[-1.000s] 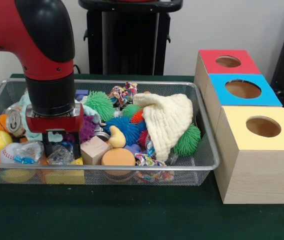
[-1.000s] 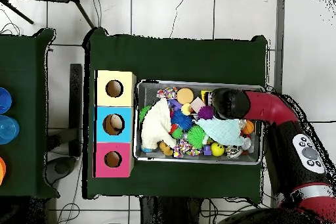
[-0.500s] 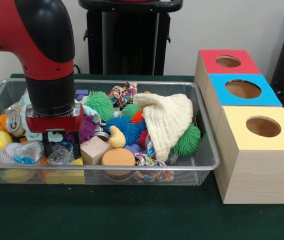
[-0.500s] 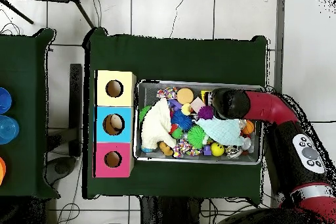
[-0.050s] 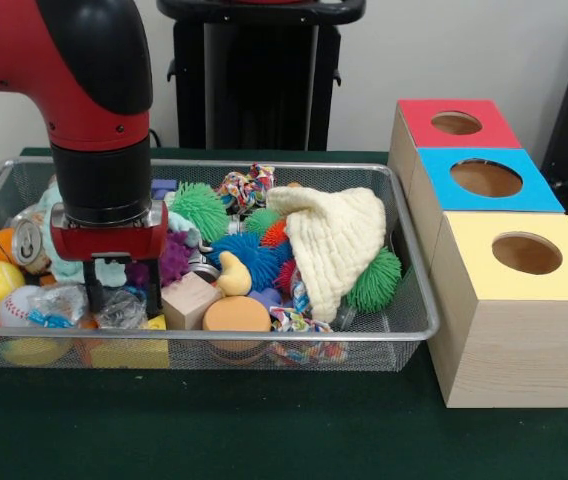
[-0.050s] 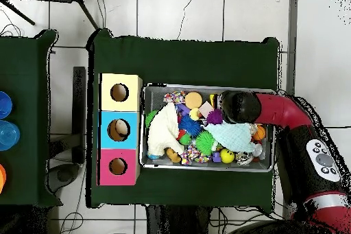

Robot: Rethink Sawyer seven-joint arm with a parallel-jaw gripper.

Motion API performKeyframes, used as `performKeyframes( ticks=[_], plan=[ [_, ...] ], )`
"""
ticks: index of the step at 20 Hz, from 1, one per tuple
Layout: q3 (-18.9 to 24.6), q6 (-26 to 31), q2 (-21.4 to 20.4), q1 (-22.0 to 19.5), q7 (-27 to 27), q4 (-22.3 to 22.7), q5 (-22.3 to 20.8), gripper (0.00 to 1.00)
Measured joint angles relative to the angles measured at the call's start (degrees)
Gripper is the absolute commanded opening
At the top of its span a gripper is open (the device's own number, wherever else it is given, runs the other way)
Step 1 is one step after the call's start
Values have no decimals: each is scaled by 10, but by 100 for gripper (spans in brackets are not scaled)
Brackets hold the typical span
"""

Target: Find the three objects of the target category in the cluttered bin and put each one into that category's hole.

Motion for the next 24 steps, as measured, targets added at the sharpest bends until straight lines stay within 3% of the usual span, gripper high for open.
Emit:
performKeyframes(
  ticks=[12,13,24],
  plan=[
    [0,0,-14,0,0,10,0,100],
    [0,0,-14,0,0,10,0,0],
    [0,0,-14,1,0,10,0,0]
  ],
)
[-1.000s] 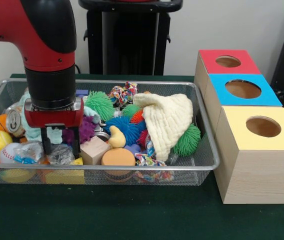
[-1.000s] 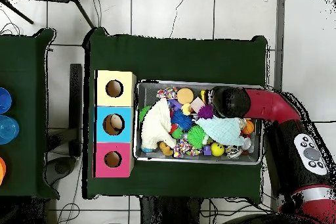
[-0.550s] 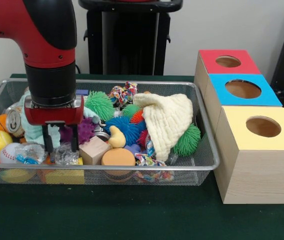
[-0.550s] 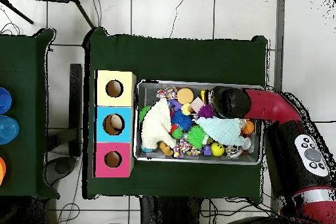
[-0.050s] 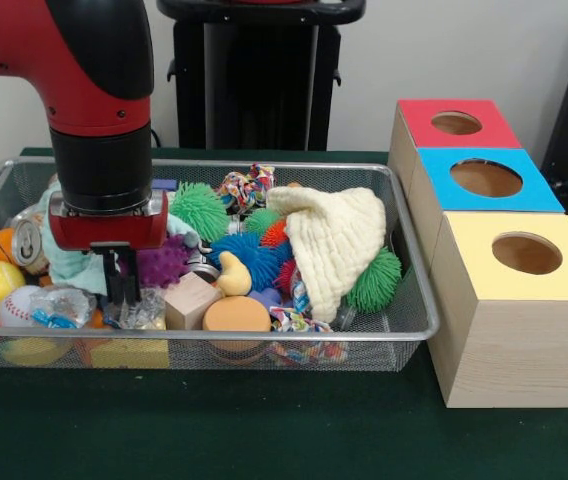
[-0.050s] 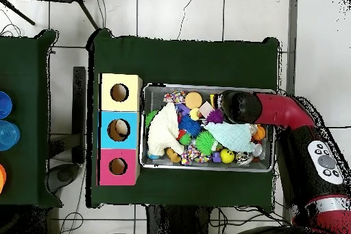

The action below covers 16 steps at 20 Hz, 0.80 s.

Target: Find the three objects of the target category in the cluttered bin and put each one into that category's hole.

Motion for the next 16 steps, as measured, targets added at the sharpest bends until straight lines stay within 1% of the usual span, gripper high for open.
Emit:
performKeyframes(
  ticks=[10,14,16],
  plan=[
    [0,0,-1,0,0,0,0,0],
    [0,4,-6,1,0,1,0,0],
    [-1,12,-16,4,0,2,0,0]
  ],
)
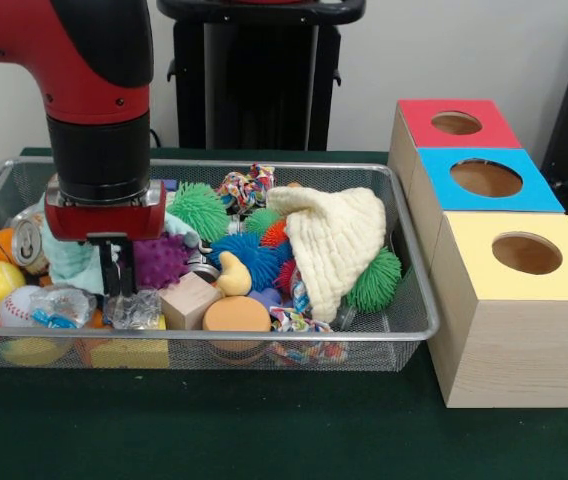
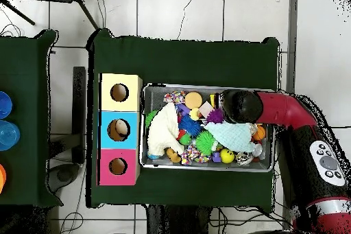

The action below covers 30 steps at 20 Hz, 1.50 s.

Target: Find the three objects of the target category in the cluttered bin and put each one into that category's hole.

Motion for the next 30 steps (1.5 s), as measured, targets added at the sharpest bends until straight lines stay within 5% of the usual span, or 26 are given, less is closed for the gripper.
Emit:
performKeyframes(
  ticks=[16,30],
  plan=[
    [-15,75,-114,47,0,25,12,0],
    [-16,75,-111,34,0,38,12,0]
  ],
)
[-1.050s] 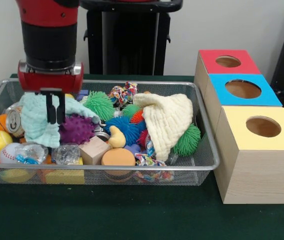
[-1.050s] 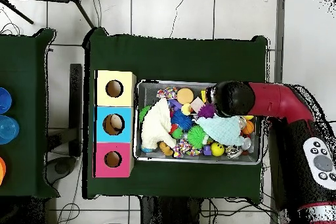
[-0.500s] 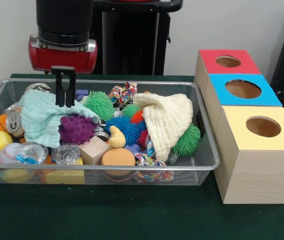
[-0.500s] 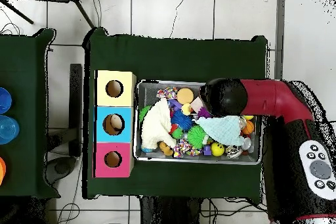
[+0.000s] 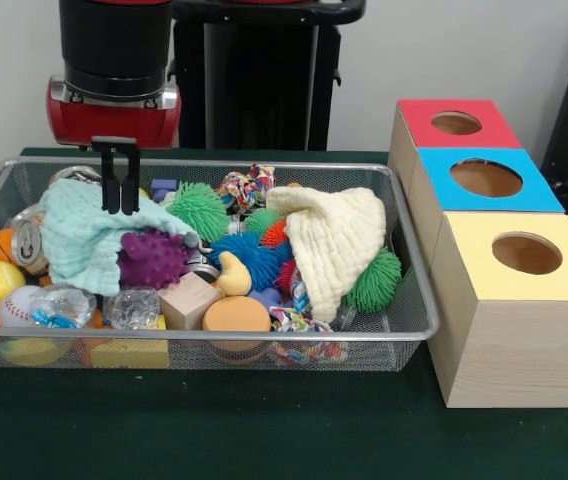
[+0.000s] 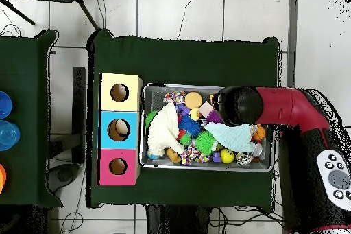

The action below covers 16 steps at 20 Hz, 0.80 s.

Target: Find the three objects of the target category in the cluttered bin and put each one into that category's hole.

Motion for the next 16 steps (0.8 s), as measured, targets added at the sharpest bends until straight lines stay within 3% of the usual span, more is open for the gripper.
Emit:
performKeyframes(
  ticks=[16],
  plan=[
    [0,-37,52,-14,0,0,-3,0]
  ],
)
